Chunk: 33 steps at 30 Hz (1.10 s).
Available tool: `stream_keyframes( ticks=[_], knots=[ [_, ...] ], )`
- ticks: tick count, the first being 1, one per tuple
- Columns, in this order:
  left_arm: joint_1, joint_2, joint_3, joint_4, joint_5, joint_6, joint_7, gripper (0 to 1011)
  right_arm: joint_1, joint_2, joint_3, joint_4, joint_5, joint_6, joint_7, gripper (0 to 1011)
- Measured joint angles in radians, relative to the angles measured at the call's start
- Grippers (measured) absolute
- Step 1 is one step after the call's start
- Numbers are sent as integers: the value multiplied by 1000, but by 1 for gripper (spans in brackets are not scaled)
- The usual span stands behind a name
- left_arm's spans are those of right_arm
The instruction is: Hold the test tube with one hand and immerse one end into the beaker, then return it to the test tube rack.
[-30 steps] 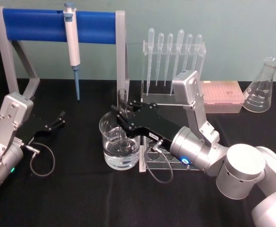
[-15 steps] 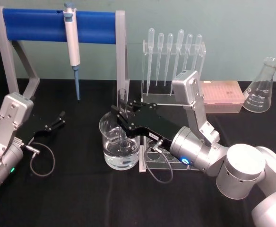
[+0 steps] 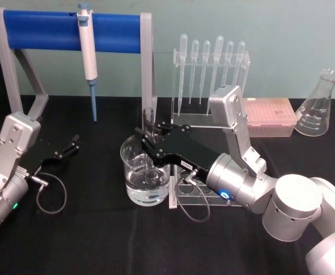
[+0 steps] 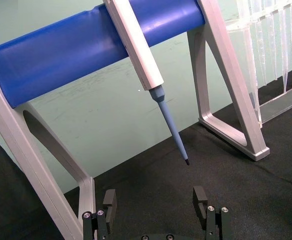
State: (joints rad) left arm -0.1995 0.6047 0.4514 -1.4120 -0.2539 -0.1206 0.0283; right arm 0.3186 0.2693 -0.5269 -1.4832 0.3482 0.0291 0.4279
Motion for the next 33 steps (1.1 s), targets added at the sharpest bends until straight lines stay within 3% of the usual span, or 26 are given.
stream_keyframes(
  ticks=[33],
  knots=[
    [0, 0, 0, 0, 0, 0, 0, 1000, 0, 0, 0, 0, 0, 0, 0, 241]
  ],
)
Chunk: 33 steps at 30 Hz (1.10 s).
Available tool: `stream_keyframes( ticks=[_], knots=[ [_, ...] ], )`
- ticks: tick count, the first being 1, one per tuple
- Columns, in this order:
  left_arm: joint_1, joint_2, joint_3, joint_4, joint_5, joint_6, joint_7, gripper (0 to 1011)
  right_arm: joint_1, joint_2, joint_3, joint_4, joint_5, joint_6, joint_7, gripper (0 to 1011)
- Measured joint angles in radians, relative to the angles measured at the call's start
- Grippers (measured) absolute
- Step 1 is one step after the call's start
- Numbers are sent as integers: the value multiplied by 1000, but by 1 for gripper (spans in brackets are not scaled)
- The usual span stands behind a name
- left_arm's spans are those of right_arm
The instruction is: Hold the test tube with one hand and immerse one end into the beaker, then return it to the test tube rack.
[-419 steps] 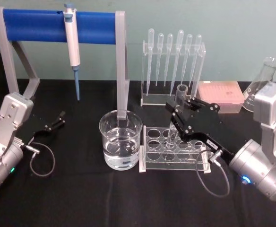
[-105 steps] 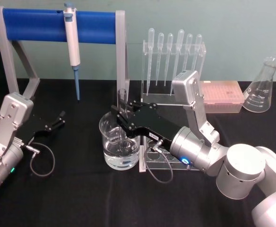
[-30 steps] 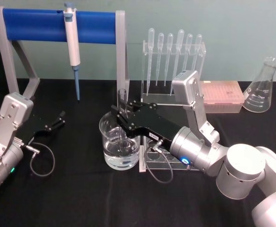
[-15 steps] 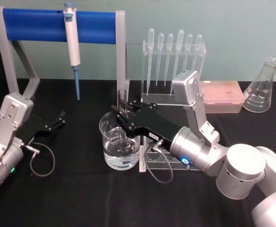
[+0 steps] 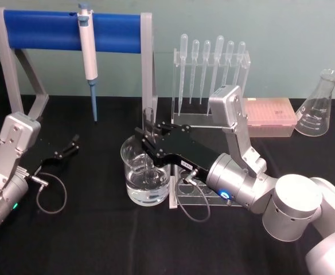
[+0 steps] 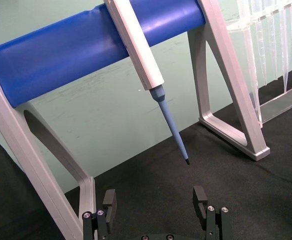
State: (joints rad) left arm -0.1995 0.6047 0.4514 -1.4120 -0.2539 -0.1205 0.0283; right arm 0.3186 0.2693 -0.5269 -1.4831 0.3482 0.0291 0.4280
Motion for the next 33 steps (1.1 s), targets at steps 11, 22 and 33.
stream_keyframes(
  ticks=[11, 22, 33],
  knots=[
    [0, 0, 0, 0, 0, 0, 0, 1000, 0, 0, 0, 0, 0, 0, 0, 241],
    [0, 0, 0, 0, 0, 0, 0, 1000, 0, 0, 0, 0, 0, 0, 0, 241],
    [0, 0, 0, 0, 0, 0, 0, 1000, 0, 0, 0, 0, 0, 0, 0, 241]
  ],
)
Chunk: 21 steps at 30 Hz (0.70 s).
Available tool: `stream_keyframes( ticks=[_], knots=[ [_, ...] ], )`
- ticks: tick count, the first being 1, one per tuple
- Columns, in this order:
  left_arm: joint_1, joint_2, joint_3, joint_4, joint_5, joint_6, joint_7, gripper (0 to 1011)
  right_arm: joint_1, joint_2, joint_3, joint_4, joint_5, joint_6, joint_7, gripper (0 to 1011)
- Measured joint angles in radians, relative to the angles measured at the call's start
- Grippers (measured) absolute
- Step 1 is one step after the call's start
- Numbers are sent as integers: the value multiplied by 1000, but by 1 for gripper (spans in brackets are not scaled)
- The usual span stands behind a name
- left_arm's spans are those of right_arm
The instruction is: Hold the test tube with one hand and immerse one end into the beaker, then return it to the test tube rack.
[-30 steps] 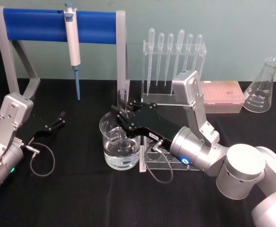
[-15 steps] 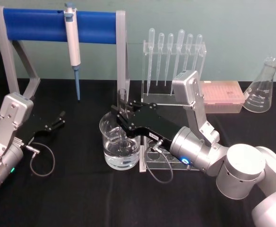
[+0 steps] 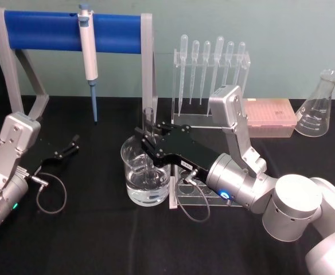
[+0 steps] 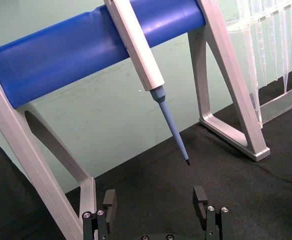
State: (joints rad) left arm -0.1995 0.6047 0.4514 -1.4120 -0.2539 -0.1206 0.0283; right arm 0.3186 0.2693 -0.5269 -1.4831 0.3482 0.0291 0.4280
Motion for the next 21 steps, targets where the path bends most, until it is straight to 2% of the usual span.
stream_keyframes(
  ticks=[21],
  knots=[
    [0, 0, 0, 0, 0, 0, 0, 1000, 0, 0, 0, 0, 0, 0, 0, 241]
  ],
)
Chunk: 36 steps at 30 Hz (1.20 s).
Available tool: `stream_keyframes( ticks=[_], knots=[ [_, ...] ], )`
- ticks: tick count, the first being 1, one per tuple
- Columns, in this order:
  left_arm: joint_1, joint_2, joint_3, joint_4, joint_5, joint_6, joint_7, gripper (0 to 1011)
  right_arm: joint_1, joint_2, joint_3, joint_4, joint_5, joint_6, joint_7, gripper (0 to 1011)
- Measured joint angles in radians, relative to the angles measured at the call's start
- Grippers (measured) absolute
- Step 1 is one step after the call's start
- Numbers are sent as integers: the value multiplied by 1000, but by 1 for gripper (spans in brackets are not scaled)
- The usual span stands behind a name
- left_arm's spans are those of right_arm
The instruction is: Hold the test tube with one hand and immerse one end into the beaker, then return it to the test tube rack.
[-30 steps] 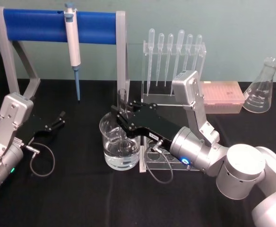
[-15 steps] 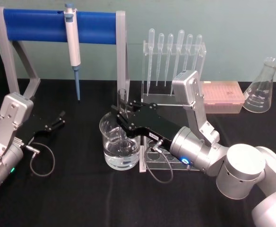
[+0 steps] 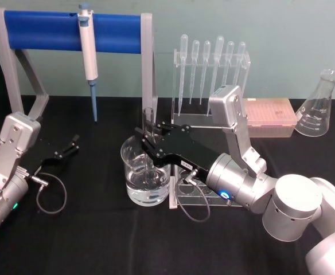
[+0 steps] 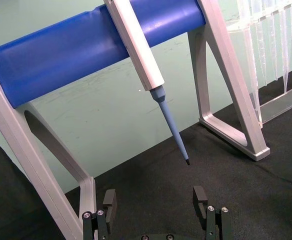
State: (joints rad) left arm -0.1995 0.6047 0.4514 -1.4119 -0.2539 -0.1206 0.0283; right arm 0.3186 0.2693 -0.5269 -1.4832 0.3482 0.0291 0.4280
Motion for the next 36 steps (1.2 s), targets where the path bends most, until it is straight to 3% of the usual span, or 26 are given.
stream_keyframes(
  ticks=[36],
  knots=[
    [0, 0, 0, 0, 0, 0, 0, 1000, 0, 0, 0, 0, 0, 0, 0, 241]
  ],
)
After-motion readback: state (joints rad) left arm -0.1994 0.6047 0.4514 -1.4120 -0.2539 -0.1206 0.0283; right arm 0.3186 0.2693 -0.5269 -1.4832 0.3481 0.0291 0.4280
